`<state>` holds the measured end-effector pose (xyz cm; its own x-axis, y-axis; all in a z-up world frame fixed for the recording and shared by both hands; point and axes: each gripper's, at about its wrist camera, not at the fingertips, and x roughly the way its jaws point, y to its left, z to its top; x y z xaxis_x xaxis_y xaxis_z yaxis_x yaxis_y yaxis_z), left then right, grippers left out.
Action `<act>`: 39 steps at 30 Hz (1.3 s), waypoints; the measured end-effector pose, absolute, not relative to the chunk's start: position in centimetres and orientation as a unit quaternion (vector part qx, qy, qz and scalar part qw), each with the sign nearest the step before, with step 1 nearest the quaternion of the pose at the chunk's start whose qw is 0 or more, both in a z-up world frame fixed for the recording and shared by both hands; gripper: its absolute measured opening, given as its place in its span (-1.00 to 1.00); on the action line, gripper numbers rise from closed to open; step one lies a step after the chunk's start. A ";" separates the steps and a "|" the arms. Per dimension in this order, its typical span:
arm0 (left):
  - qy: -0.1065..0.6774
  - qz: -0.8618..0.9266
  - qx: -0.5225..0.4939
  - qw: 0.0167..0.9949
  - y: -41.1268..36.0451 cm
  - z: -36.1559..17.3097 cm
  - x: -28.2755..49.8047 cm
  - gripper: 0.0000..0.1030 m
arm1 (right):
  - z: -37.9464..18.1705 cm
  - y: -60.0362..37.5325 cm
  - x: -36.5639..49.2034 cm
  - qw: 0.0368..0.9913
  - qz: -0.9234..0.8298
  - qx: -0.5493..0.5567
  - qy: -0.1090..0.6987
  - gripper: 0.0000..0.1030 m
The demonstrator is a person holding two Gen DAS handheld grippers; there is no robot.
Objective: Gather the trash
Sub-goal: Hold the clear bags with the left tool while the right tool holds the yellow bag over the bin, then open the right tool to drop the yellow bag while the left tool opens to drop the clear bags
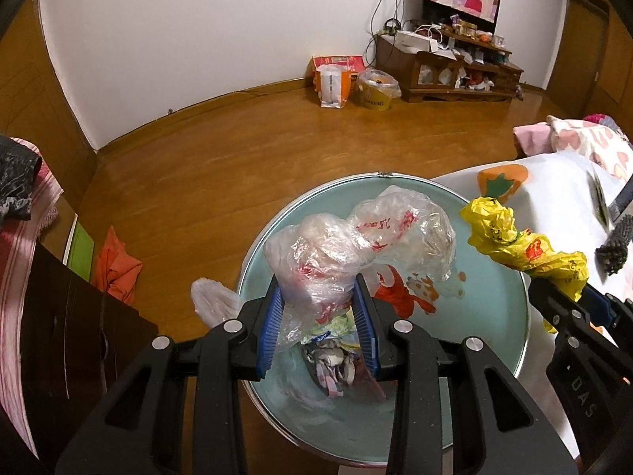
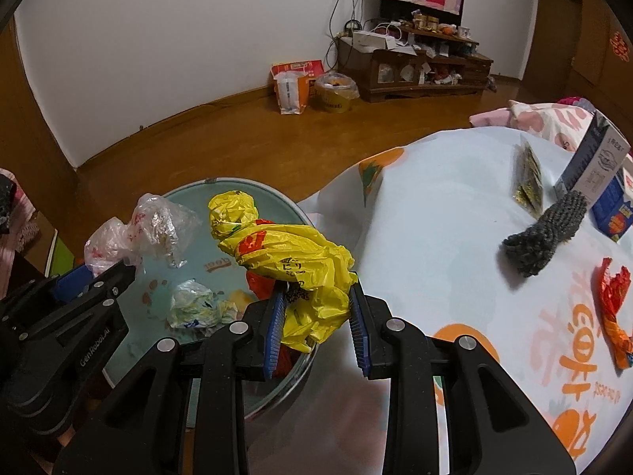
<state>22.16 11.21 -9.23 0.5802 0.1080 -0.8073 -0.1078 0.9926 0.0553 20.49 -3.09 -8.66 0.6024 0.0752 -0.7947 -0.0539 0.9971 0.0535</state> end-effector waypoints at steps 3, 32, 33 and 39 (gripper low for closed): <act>0.458 0.066 0.002 0.886 11.3 -9.7 22.3 -0.32 | -9.2 -2.6 21.0 0.892 0.037 0.003 0.451 -0.40; 0.414 0.068 0.035 0.907 9.7 -7.1 17.0 0.70 | -5.9 -7.8 14.5 0.915 0.014 0.044 0.400 0.43; 0.414 0.067 0.036 0.907 9.4 -7.0 16.5 0.78 | -5.9 -8.2 14.1 0.915 0.011 0.046 0.401 0.50; 0.419 0.064 0.039 0.905 7.6 -7.0 13.7 0.86 | -5.8 -10.9 11.0 0.913 -0.005 0.056 0.403 0.79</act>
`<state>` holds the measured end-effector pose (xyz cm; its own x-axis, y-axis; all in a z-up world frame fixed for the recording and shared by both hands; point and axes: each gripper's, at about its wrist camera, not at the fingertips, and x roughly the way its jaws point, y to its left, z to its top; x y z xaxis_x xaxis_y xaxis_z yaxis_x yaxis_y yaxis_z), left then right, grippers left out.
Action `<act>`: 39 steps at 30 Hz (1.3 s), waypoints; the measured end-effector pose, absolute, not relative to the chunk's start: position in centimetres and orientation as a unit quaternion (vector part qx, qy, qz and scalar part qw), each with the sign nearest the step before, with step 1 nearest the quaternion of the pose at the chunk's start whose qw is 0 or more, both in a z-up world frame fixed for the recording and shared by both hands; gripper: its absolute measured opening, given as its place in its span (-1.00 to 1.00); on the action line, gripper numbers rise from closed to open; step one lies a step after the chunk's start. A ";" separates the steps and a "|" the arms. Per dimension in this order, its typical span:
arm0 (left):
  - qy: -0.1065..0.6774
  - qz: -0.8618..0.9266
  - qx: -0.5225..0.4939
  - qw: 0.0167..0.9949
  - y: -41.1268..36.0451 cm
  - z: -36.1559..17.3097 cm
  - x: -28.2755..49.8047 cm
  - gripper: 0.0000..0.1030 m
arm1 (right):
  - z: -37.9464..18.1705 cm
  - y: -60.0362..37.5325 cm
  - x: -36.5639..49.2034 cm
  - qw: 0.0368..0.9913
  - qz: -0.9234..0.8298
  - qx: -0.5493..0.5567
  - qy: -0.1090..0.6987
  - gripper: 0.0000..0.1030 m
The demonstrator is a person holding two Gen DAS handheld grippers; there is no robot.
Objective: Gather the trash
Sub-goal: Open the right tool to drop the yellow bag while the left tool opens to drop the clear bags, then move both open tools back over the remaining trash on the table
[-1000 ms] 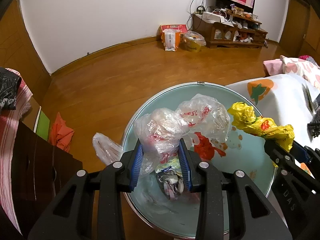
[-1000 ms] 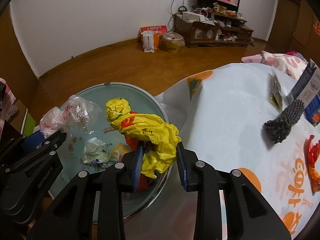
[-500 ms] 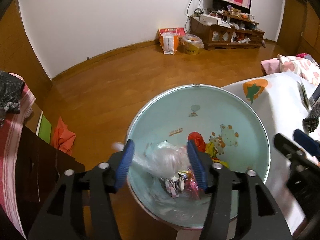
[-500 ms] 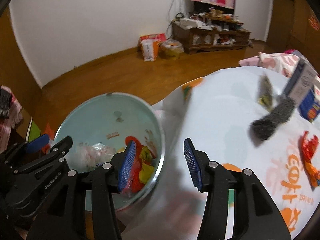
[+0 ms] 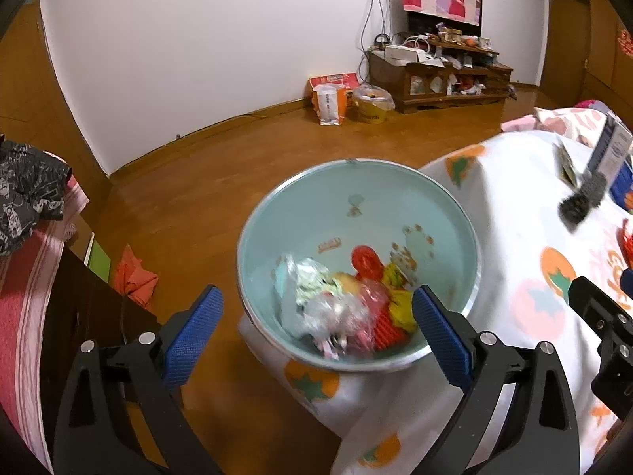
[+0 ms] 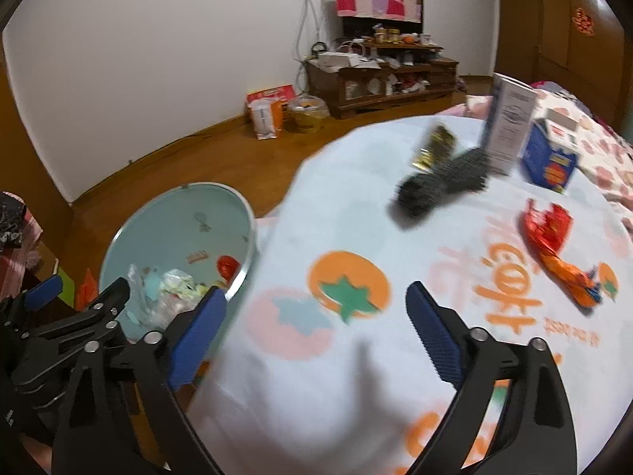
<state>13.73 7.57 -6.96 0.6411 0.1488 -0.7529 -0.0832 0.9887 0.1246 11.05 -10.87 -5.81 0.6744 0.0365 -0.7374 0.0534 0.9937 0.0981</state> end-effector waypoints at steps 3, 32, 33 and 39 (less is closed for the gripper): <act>0.420 0.057 0.037 0.905 6.7 -6.7 12.6 0.88 | -5.9 -11.7 10.0 0.913 -0.012 0.055 0.405 0.81; 0.434 -0.067 0.109 0.892 -5.1 -8.1 8.0 0.88 | -7.3 -27.6 0.7 0.900 -0.165 0.110 0.388 0.81; 0.435 -0.072 0.111 0.891 -5.4 -8.1 7.9 0.88 | -7.3 -28.0 0.6 0.900 -0.167 0.112 0.388 0.81; 0.439 -0.098 0.116 0.886 -6.9 -8.5 7.9 0.88 | -7.7 -31.2 0.6 0.894 -0.179 0.122 0.391 0.80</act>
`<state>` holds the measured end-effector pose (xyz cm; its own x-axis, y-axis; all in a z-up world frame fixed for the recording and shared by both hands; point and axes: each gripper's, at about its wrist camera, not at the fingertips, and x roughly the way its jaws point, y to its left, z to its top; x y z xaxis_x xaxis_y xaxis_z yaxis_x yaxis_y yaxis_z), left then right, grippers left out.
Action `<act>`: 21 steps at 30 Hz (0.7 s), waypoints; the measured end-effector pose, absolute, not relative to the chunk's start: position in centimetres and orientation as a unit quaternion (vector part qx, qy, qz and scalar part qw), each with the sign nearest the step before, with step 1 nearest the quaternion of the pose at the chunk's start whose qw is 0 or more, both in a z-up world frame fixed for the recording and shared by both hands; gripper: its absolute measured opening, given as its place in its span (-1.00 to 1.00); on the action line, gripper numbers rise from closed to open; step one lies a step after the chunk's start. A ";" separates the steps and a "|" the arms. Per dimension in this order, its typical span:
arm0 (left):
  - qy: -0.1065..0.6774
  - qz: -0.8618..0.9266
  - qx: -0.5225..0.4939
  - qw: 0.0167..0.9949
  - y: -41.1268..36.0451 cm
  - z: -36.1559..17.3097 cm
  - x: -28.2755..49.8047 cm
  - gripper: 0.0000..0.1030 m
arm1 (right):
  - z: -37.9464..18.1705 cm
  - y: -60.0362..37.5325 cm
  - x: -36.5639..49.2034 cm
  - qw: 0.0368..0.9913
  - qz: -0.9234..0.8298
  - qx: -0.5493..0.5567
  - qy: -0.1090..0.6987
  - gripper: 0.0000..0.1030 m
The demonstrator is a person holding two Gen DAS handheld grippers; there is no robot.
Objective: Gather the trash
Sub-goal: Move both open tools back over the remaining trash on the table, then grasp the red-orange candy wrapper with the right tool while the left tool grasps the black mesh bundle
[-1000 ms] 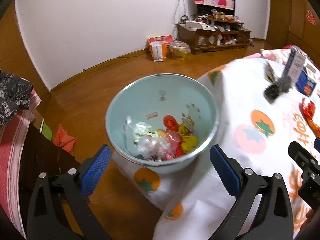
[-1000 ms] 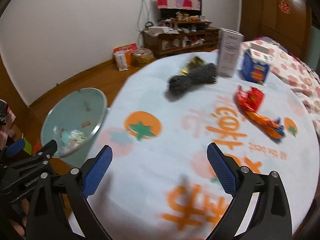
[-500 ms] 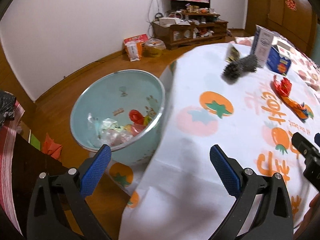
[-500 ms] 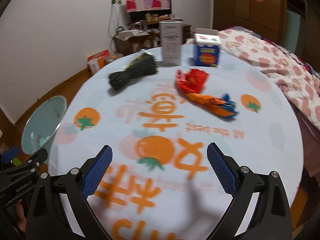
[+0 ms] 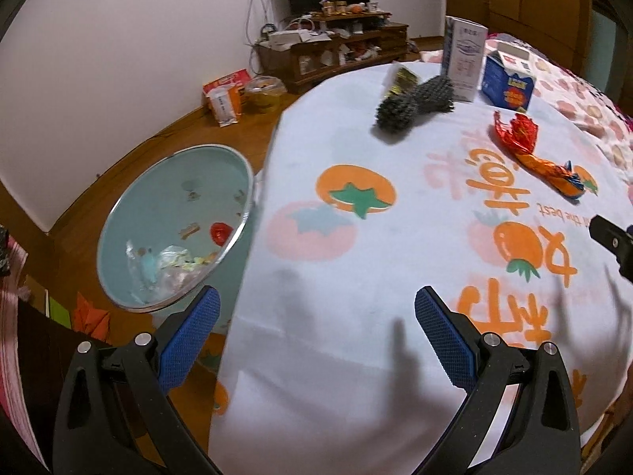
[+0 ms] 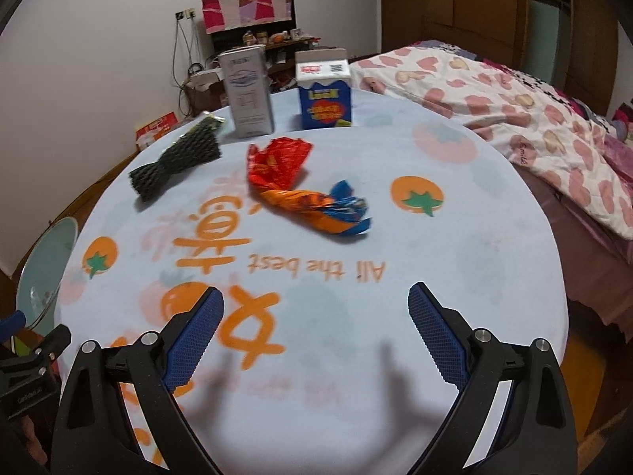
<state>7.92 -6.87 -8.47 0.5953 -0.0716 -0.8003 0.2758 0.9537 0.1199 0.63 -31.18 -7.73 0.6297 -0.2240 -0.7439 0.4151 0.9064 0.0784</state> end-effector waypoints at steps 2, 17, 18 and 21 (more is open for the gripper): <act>0.438 -0.103 0.121 0.885 -7.3 -8.5 8.1 0.87 | -7.9 -31.9 1.0 0.893 -0.177 0.118 0.395 0.79; 0.434 -0.158 0.125 0.878 -10.5 -7.1 13.5 0.71 | -8.4 -35.5 9.7 0.896 -0.087 0.063 0.430 0.48; 0.431 -0.161 0.125 0.879 -10.9 -7.1 14.1 0.71 | -8.7 -35.4 10.1 0.895 -0.082 0.057 0.436 0.44; 0.430 -0.172 0.122 0.878 -12.0 -7.1 16.0 0.71 | -9.9 -35.4 10.9 0.885 -0.066 0.044 0.459 0.01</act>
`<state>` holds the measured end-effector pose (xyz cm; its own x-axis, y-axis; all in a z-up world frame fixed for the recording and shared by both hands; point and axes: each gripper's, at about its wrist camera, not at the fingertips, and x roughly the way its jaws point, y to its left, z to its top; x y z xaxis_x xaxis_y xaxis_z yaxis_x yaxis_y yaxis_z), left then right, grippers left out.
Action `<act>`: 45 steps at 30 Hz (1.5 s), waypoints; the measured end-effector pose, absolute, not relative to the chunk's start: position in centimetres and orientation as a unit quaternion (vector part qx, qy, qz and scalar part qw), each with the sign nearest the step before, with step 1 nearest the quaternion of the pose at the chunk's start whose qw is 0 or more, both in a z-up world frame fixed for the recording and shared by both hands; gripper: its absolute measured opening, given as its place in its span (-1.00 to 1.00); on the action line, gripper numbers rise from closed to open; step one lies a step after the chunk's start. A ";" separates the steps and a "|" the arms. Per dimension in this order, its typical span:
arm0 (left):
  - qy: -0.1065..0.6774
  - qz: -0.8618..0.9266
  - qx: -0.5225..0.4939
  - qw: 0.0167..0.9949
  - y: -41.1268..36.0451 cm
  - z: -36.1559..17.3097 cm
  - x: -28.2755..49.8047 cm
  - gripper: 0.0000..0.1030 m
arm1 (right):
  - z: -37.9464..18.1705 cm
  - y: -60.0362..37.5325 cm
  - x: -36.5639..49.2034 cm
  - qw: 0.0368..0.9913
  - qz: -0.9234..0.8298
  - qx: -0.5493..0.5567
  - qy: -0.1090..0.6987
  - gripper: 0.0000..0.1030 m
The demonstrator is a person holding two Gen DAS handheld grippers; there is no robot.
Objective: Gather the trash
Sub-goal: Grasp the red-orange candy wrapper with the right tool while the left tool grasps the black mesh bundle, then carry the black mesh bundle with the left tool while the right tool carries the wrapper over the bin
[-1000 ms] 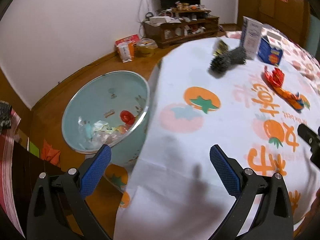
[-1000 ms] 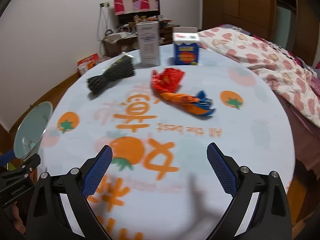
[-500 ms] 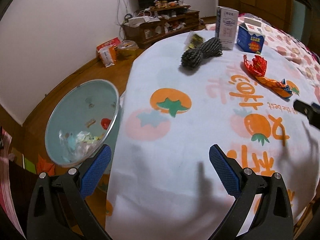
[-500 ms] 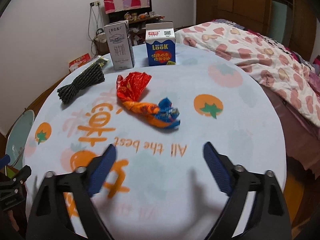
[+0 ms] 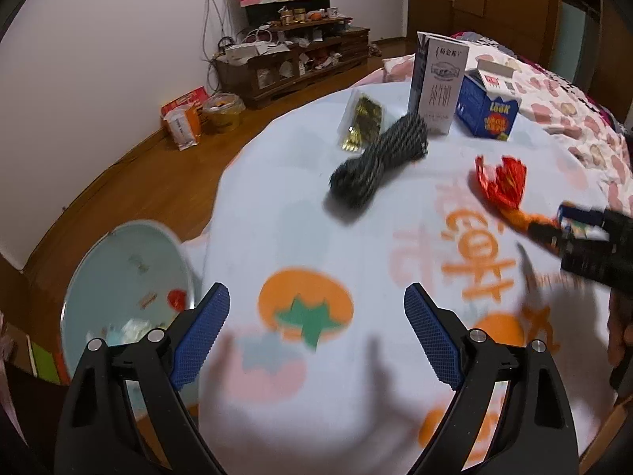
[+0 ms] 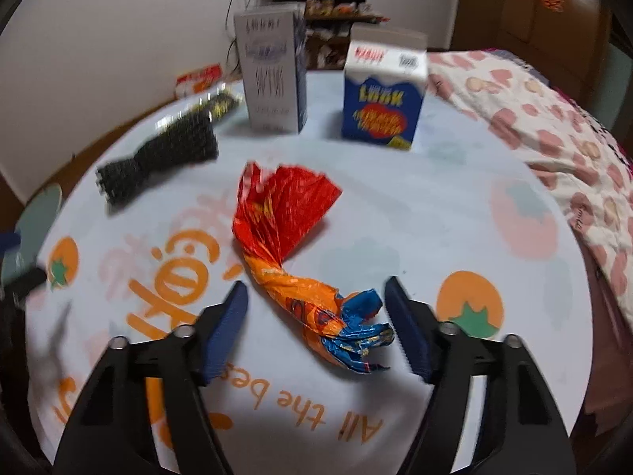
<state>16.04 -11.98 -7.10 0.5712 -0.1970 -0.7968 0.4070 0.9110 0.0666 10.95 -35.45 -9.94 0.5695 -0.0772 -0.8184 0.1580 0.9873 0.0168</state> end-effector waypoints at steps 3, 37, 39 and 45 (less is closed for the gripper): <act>0.425 -0.182 0.119 0.879 -13.1 -7.2 17.9 0.65 | -10.5 -35.7 11.0 0.882 -0.052 0.049 0.466 -0.30; 0.433 -0.186 0.123 0.873 -14.6 -6.9 15.6 -0.58 | -6.7 -33.3 3.9 0.908 -0.084 0.091 0.401 -0.59; 0.433 -0.177 0.132 0.874 -13.8 -7.0 14.3 -0.58 | -6.7 -32.6 3.4 0.907 -0.080 0.090 0.402 -0.59; 0.424 -0.162 0.137 0.880 -11.8 -6.4 11.8 -0.58 | -6.2 -30.5 1.7 0.909 -0.078 0.084 0.400 -0.59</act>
